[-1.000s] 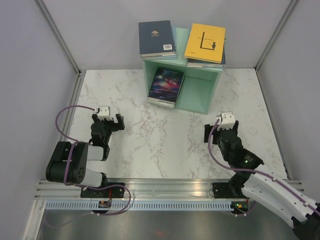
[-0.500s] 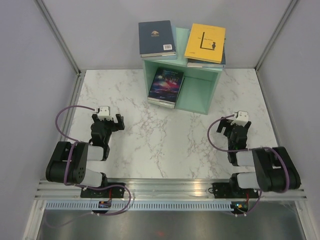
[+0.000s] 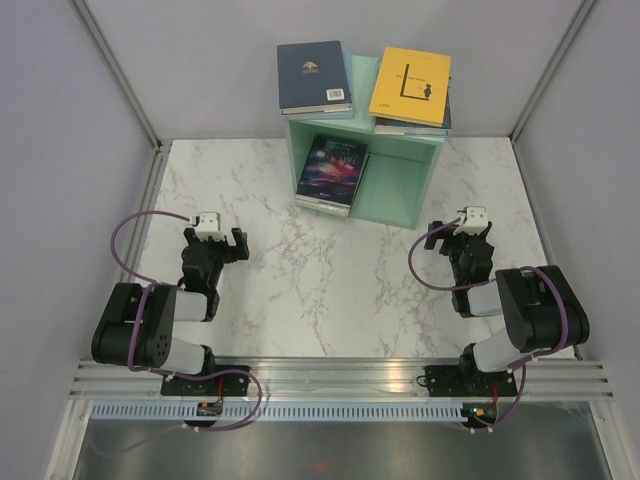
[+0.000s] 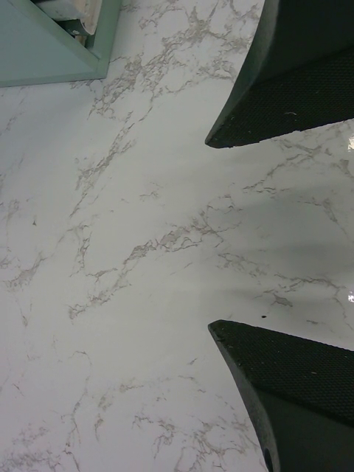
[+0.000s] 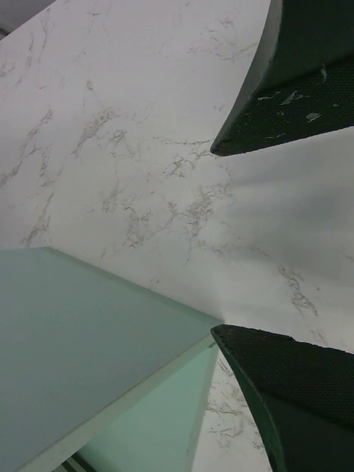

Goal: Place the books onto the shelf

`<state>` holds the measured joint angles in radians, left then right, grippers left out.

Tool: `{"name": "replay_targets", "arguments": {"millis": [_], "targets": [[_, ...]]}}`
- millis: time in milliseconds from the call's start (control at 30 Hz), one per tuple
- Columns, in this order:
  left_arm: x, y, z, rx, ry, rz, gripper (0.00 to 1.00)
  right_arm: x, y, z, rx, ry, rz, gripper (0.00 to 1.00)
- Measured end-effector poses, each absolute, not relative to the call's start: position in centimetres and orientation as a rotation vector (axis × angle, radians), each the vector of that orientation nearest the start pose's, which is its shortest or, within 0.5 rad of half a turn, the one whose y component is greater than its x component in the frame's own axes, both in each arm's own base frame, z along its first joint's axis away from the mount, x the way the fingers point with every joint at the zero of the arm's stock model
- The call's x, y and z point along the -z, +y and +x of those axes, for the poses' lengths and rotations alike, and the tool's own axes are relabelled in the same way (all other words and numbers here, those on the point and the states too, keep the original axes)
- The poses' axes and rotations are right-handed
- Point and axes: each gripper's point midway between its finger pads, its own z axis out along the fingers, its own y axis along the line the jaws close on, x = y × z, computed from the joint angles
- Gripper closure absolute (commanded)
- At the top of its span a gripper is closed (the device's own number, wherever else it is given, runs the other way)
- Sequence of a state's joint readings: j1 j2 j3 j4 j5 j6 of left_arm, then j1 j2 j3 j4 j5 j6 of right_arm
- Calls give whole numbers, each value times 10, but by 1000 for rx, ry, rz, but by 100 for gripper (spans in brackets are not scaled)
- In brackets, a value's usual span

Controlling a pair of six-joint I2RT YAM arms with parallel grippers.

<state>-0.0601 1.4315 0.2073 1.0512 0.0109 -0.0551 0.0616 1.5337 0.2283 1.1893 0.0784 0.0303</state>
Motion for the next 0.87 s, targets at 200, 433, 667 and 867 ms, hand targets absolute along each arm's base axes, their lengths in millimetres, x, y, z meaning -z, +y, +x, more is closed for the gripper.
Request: {"name": "replay_targets", "arguments": {"millis": [200,433,667,867], "targets": [[-81,-26,361,94,1745,13,0,-86,14,375,-18,1688,10,2],[-81,-26,361,94,1745,12,0,-86,15,375,-23,1688,6,2],[-81,-26,361,94,1745,13,0,-86,16,375,-23,1688,5,2],[-81,-26,361,94,1745,13,0,-86,15,375,-22,1688,4,2]]}}
